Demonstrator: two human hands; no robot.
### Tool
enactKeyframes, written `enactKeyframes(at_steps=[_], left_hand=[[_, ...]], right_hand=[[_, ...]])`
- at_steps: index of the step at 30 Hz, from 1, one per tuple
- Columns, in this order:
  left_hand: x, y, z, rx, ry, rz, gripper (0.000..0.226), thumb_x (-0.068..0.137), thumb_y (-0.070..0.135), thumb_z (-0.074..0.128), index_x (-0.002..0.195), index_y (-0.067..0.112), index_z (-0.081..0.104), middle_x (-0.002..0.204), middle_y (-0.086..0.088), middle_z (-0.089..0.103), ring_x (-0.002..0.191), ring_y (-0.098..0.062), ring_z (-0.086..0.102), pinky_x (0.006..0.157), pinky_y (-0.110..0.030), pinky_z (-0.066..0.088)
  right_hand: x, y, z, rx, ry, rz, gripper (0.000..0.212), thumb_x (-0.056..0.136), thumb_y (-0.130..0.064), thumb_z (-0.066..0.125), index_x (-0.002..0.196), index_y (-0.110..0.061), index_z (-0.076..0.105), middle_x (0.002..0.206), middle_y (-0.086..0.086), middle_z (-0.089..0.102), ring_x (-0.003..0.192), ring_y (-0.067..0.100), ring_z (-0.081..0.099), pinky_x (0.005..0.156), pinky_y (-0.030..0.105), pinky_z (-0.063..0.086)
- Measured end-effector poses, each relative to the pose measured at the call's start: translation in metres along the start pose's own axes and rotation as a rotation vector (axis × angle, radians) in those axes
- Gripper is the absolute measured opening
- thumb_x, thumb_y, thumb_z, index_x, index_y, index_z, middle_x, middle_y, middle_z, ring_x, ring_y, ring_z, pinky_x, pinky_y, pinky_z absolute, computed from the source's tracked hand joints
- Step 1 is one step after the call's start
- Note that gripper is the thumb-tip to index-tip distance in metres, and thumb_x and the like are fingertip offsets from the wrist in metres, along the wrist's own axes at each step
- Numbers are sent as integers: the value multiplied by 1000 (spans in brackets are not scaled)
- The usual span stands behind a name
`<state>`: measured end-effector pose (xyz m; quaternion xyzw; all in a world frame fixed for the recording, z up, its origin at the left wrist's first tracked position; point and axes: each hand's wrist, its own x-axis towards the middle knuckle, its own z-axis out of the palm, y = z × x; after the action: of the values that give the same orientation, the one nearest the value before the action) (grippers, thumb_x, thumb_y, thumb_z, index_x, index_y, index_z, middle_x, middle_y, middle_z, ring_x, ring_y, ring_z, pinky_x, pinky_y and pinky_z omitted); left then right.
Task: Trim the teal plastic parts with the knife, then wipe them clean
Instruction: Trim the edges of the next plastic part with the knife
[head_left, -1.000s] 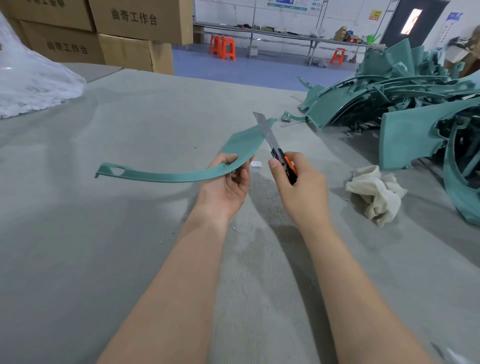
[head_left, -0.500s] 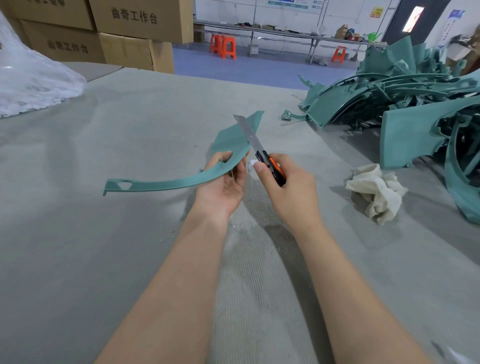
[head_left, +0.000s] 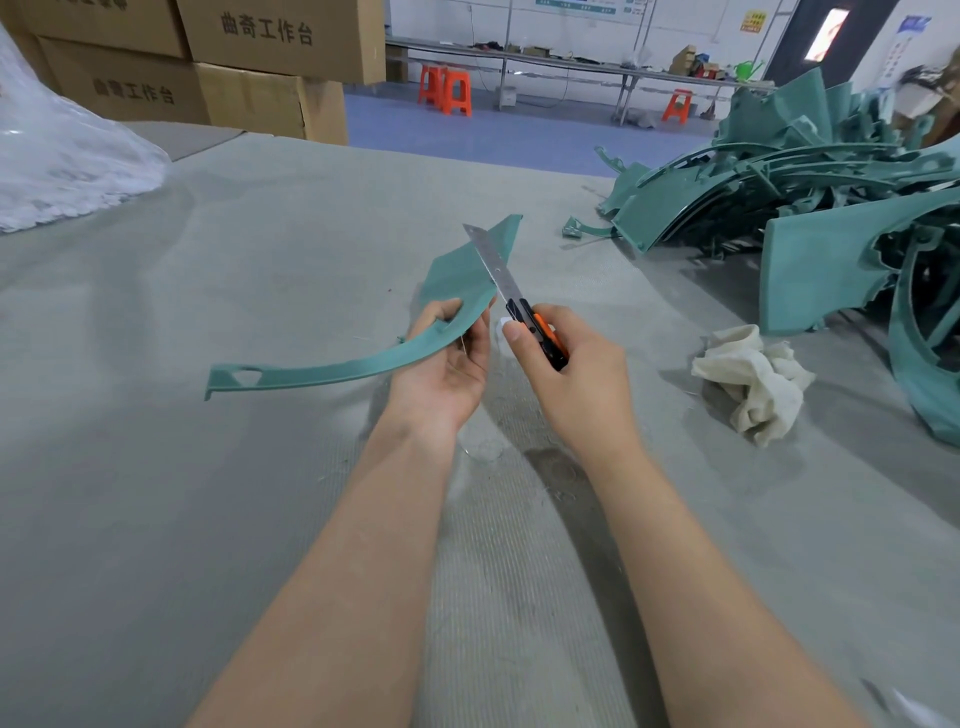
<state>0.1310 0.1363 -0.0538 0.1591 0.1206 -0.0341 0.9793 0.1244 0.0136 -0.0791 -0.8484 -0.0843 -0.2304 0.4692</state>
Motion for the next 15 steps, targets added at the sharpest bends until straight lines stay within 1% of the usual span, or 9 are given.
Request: enactKeyframes(at_steps=[4,6,8,9,10,12,13,15], left_hand=[[0,0,0,1,4,6,8,89,-4,52,88,0,59,82,-13,63,52,-12,62,48,-15,52],[1,0,1,-12,18,9,12,90,-3,51,81,0,59,71,-12,64,49,-12,61,48,-15,52],[4,2,0,-45,51,25,23,90,-2,50,69,2,56,58,-8,61,51,-12,59,55,-17,52],[6,3,-1,-42,63,35,26,90,0,49,66,3,57,56,-6,61,55,-13,58,61,-19,51],[7,5,-3,-27,69,43,29,90,1,50,63,3,59,57,-6,62,58,-14,58,64,-21,50],[6,6,-4,29,69,73,37,90,3,50,56,3,65,59,-6,63,55,-14,58,62,-22,49],[4,7,-4,44,78,83,37,90,3,50,56,3,65,60,-6,63,52,-14,57,58,-22,49],[0,8,-3,17,92,77,30,91,5,48,64,2,61,59,-6,60,46,-14,56,48,-20,49]], right_hand=[[0,0,-1,10,-7,5,27,91,-46,60,106,-24,66,57,-14,51,52,1,47,52,13,32],[-1,-2,0,9,-31,1,26,91,-45,61,106,-25,66,57,-13,51,52,3,45,54,18,33],[-4,-7,4,-19,-81,-31,26,91,-44,61,107,-24,67,57,-11,48,53,5,41,57,26,34],[-5,-10,6,-29,-106,-50,25,91,-43,61,107,-24,67,56,-12,47,53,6,40,58,28,34],[-7,-13,8,-30,-125,-64,25,91,-43,61,107,-24,67,55,-13,46,53,6,40,57,28,34],[-9,-15,11,-15,-146,-73,24,91,-43,61,106,-25,67,54,-13,46,52,5,40,56,28,34],[-10,-16,11,-11,-155,-77,24,91,-43,61,106,-25,67,54,-14,46,51,4,40,56,28,34],[-11,-16,12,-26,-175,-93,24,91,-42,62,106,-24,67,55,-14,47,53,5,41,57,28,35]])
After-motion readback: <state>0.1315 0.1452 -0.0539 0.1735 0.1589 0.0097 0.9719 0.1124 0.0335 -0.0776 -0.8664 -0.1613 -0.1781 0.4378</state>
